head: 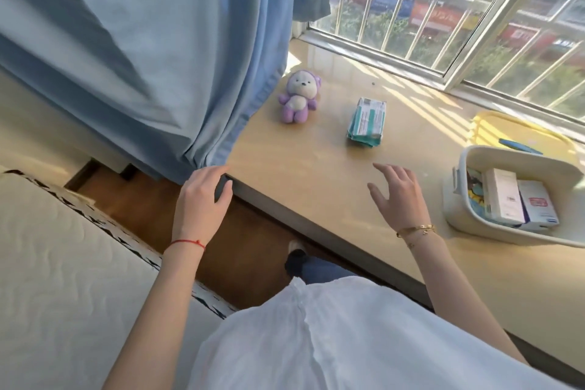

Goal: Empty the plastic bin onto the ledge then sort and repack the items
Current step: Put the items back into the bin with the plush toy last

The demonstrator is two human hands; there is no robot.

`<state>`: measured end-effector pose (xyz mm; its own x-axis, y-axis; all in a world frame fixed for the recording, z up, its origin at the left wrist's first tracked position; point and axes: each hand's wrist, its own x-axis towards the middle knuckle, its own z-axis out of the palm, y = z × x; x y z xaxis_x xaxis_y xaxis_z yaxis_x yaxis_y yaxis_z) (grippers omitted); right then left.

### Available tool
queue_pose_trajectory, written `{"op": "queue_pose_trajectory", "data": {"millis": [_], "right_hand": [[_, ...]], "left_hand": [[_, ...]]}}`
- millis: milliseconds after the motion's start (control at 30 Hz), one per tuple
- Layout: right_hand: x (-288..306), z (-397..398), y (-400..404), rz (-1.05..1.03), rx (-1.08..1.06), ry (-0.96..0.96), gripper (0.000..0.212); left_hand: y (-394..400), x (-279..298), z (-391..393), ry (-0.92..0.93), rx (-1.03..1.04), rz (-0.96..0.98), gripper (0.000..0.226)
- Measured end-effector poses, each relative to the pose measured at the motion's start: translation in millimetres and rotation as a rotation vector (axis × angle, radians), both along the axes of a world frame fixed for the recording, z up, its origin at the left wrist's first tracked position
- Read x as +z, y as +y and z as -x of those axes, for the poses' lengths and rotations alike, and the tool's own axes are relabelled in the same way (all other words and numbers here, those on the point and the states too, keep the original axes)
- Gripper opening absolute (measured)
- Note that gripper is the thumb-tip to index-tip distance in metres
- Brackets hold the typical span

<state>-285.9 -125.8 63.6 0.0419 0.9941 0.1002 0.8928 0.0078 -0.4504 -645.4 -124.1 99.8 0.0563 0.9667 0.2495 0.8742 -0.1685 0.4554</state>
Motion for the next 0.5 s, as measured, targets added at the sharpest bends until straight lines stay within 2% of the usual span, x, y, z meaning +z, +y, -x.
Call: {"op": "queue_pose_trajectory", "data": {"millis": [233, 500], "right_hand": [[-13.8, -1.9, 77.8, 0.039, -0.098, 0.031, 0.049], [-32.8, -22.5, 168.8, 0.086, -0.254, 0.174, 0.053]], "left_hand": [[107.6, -4.6, -6.1, -0.004, -0.070, -0.007, 0.031], [230.2, -27.3, -30.0, -0.044, -0.128, 0.042, 0.035]]}}
